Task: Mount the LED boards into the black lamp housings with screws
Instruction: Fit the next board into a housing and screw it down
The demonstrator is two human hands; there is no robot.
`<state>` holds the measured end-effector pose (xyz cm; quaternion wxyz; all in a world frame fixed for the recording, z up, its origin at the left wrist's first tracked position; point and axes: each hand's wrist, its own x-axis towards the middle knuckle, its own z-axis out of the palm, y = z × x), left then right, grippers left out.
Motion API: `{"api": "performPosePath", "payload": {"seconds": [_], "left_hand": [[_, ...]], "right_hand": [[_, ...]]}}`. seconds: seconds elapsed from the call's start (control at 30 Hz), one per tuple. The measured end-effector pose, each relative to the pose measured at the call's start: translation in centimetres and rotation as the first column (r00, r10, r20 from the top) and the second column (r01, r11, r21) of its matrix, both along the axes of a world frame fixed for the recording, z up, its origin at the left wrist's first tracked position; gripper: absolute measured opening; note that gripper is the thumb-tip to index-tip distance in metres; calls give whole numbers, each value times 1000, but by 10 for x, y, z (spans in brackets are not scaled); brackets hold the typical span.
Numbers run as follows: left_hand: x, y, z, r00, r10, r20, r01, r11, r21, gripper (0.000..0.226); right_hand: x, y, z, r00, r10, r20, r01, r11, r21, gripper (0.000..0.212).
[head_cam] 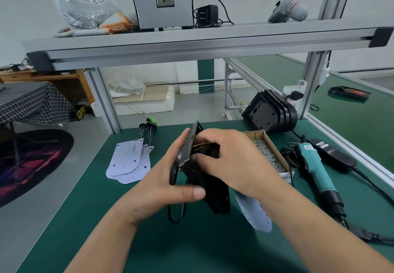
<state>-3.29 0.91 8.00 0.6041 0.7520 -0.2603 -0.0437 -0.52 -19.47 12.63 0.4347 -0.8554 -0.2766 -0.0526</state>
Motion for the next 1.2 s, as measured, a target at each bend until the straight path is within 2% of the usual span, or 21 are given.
{"api": "performPosePath", "payload": {"seconds": [0.17,0.3,0.43,0.67,0.83,0.97,1.1,1.2], "left_hand": [[1,0,2,999,-42,-9,41,997,-61,96],[2,-9,-6,999,30,-22,-32,994,-105,90],[6,-6,-12,997,79,-15,-80,991,-106,87],[8,-1,-13,995,68,-77,-78,987,-143,91],[8,0,-12,987,40,-152,-67,983,-172,104],[13,2,-9,989,54,-138,-74,987,-145,113],[10,-8,-13,987,122,-106,-142,966,-214,116],[12,-12,-16,985,131,-114,-158,947,-280,117]], "right_hand": [[2,-3,-2,998,49,50,-47,998,-29,20],[2,-2,-5,995,14,99,-13,1000,-12,20],[4,1,-8,997,20,69,-24,998,62,17],[6,10,-6,996,83,26,-85,988,132,14],[7,9,-7,997,67,42,-73,986,147,13],[10,7,-7,999,45,15,-47,986,161,12],[11,9,-7,997,81,3,-80,974,212,14],[12,9,-7,992,125,-22,-115,959,260,26]]}}
